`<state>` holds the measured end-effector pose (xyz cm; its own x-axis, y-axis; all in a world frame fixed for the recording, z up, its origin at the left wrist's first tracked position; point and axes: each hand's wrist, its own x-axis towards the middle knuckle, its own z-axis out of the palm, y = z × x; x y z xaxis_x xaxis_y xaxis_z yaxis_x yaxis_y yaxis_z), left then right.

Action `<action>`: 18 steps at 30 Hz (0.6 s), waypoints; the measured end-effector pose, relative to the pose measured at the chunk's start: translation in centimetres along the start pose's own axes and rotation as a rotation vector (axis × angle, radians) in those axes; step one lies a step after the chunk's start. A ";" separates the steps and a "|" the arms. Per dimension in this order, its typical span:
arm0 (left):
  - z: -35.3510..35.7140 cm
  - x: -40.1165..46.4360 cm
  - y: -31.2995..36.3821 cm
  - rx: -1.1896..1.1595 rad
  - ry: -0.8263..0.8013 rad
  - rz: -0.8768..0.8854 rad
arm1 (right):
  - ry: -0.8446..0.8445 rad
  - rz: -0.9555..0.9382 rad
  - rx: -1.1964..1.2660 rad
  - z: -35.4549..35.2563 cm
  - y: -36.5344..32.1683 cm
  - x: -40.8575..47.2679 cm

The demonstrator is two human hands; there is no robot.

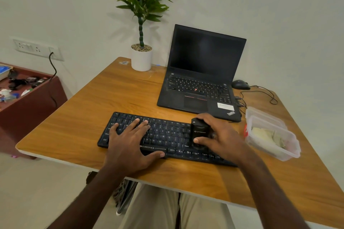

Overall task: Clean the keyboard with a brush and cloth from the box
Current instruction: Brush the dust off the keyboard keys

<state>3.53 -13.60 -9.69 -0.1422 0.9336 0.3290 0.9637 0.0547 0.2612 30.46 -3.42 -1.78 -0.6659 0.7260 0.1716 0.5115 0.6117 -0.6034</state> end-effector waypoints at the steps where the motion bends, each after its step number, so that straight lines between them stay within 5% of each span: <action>1: 0.0 0.0 0.0 0.002 -0.002 -0.001 | 0.025 -0.012 0.021 1.0 -0.2 0.3; 5: -0.1 0.0 0.1 0.009 -0.009 -0.006 | 0.120 -0.022 0.145 3.1 -1.3 1.4; 13: -0.2 0.1 0.1 0.010 -0.008 -0.003 | -0.103 -0.008 0.030 0.8 -1.1 2.5; 18: -0.2 0.0 0.1 0.002 -0.009 -0.007 | -0.066 -0.094 0.021 2.7 -2.4 3.3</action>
<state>3.62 -13.66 -9.51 -0.1468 0.9362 0.3194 0.9633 0.0619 0.2613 25.57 -3.31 -1.88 -0.7449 0.6433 0.1769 0.4345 0.6689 -0.6031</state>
